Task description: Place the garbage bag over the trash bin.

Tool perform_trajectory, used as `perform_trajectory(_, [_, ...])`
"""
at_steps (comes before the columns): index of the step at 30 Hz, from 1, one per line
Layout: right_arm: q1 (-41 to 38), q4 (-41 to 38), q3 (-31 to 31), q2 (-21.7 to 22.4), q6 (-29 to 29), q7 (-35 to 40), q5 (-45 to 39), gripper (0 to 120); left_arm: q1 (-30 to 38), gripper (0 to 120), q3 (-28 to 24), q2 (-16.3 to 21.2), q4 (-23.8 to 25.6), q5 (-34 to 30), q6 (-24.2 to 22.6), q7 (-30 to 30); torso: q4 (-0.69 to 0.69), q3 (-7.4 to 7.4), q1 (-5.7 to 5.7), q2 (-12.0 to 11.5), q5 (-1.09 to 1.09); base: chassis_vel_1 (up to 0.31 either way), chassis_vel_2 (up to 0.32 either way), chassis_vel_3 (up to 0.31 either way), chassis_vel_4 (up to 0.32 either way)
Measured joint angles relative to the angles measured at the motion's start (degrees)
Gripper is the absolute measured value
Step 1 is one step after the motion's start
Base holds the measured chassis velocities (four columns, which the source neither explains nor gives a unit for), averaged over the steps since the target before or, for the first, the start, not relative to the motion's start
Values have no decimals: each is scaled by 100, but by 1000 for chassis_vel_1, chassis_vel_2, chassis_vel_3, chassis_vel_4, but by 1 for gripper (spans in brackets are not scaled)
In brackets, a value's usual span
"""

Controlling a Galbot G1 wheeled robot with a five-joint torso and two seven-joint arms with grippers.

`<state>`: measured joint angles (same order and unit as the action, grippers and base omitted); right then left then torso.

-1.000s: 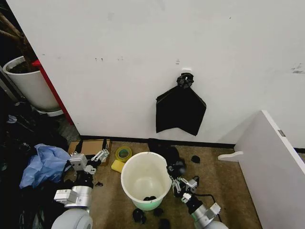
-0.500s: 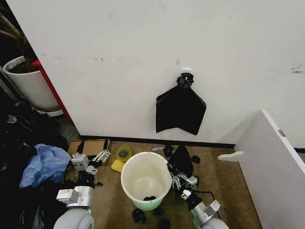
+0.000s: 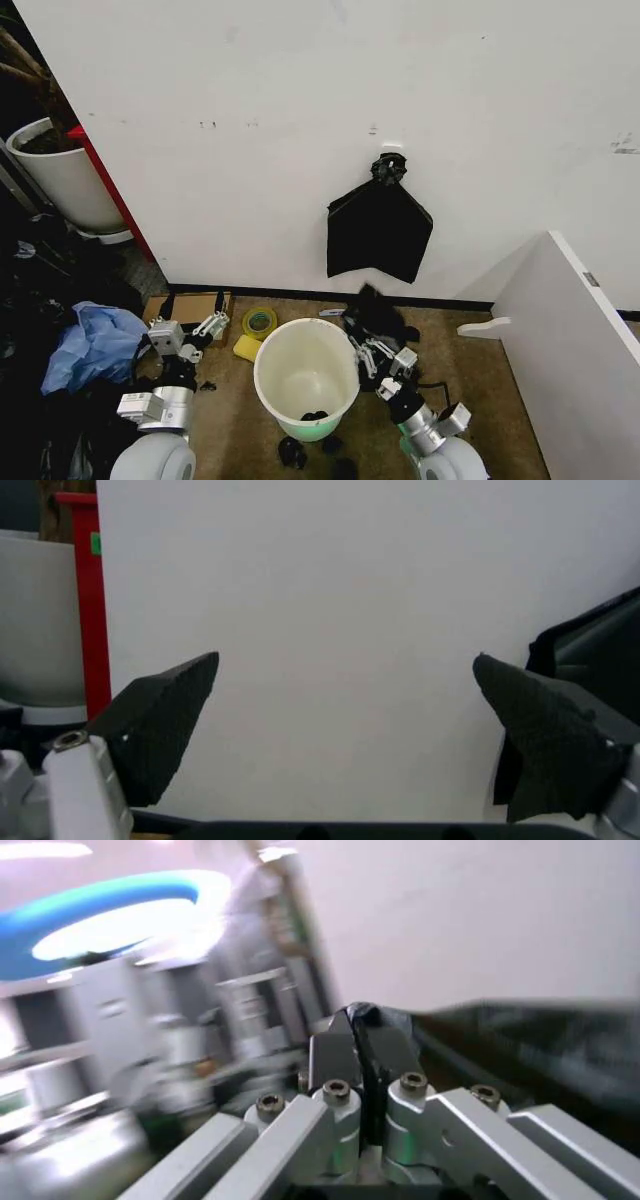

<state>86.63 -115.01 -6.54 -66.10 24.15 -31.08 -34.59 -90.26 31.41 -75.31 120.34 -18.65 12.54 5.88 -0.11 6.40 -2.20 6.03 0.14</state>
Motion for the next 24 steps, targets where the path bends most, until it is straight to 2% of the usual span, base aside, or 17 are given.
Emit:
perform_trajectory(5, [379,84,260,100,306,-466,1098,0,111,100,-3,314,-124,-19,104,-192,-1,0,0,0,-1,0,0,0,0])
perform_trajectory(9, [372,755,334,34,703,-615,1975,0,232,100,37,805,-294,-141,649,-1031,0,0,0,0,0,0,0,0,0])
perform_trajectory(10, [349,924,364,11,756,-619,2110,0,297,100,76,978,-358,-213,852,-1424,0,0,0,0,0,0,0,0,0])
perform_trajectory(11, [349,924,364,11,756,-619,2110,0,297,100,76,978,-358,-213,852,-1424,0,0,0,0,0,0,0,0,0])
perform_trajectory(13, [285,1224,455,-49,828,-619,2341,0,503,100,137,1407,-563,-516,1280,-2665,-1,0,0,0,2,0,0,0,0])
perform_trajectory(14, [232,1386,531,-94,852,-621,2482,0,655,100,149,1736,-722,-744,1459,-3610,-1,0,0,0,0,0,0,0,0])
perform_trajectory(16, [141,1568,656,-169,865,-624,2677,0,844,100,148,2179,-870,-952,1505,-4733,-1,0,0,0,1,0,0,0,0])
perform_trajectory(17, [104,1633,719,-200,867,-624,2754,0,915,100,136,2347,-912,-1034,1467,-5111,-1,0,0,0,1,0,0,0,0])
perform_trajectory(18, [104,1633,719,-200,867,-624,2754,0,915,100,136,2347,-912,-1034,1467,-5111,-1,0,0,0,1,0,0,0,0])
perform_trajectory(20, [69,1695,780,-229,867,-624,2832,0,994,100,118,2502,-946,-1129,1405,-5488,0,0,0,0,0,0,0,0,0])
perform_trajectory(22, [3,1821,905,-276,867,-624,2989,0,1140,100,87,2782,-1004,-1226,1245,-6339,-1,0,0,0,1,0,0,0,0])
perform_trajectory(24, [-28,1873,969,-295,868,-625,3046,0,1190,100,66,2889,-1022,-1180,1215,-6456,-1,0,0,0,0,0,0,0,0])
